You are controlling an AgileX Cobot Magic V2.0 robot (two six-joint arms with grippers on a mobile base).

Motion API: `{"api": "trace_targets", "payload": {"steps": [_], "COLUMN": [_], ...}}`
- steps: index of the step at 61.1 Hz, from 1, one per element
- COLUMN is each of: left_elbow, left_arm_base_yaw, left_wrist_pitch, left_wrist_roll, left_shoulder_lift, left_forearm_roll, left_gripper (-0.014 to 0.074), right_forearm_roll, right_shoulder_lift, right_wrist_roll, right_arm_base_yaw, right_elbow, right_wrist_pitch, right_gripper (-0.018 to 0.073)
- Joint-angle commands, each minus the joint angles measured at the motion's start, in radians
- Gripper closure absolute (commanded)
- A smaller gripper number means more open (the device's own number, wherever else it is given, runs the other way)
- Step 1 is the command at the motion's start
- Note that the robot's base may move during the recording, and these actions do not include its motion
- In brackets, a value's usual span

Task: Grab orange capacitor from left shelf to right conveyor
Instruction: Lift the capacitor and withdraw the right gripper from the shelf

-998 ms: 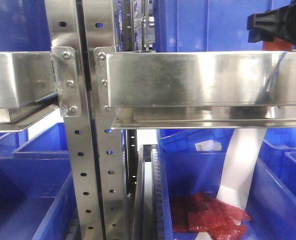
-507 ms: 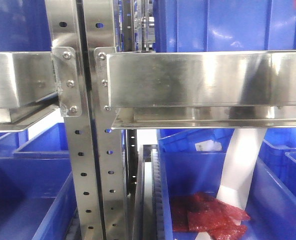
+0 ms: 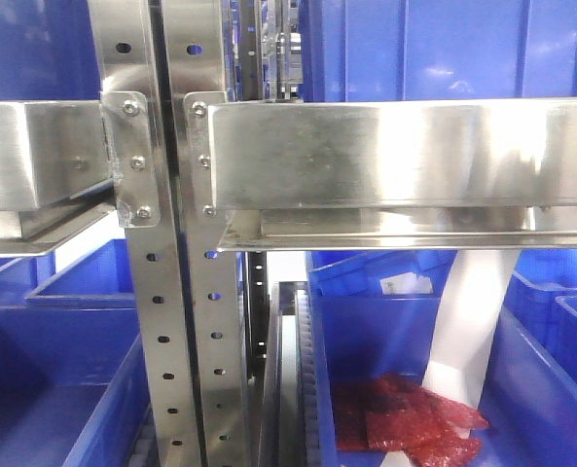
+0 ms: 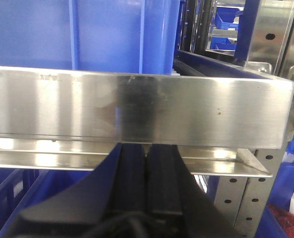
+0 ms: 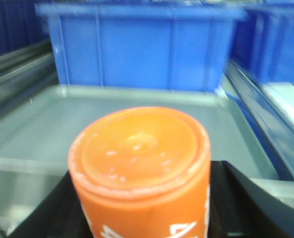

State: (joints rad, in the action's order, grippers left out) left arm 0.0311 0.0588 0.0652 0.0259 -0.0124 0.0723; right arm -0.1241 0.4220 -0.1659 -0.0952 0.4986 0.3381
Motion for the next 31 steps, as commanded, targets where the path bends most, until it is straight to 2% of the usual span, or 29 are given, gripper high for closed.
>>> {"api": "trace_targets", "payload": {"steps": [1,14,31], "left_elbow": [-0.005,-0.005,-0.005], "left_arm_base_yaw": [0.000,0.000,0.000], "left_wrist_pitch": [-0.090,-0.090,-0.090], "left_wrist_roll": [-0.001,-0.001,-0.001], "left_shoulder_lift": [-0.011,-0.011,-0.011], "left_forearm_roll": [0.002,0.002,0.002], "left_gripper": [0.0723,0.0723,0.0723], "right_forearm_roll": [-0.006,-0.005,-0.004], "right_shoulder_lift": [-0.100,-0.304,-0.360], "right_wrist_roll": [0.001,0.001,0.001], "right_arm_base_yaw": [0.002,0.002,0.002], "right_elbow": [0.028,0.037,0.038], "right_wrist_pitch": [0.056,0.215,0.239], "right_gripper": [0.0491,0.0491,0.0491]}}
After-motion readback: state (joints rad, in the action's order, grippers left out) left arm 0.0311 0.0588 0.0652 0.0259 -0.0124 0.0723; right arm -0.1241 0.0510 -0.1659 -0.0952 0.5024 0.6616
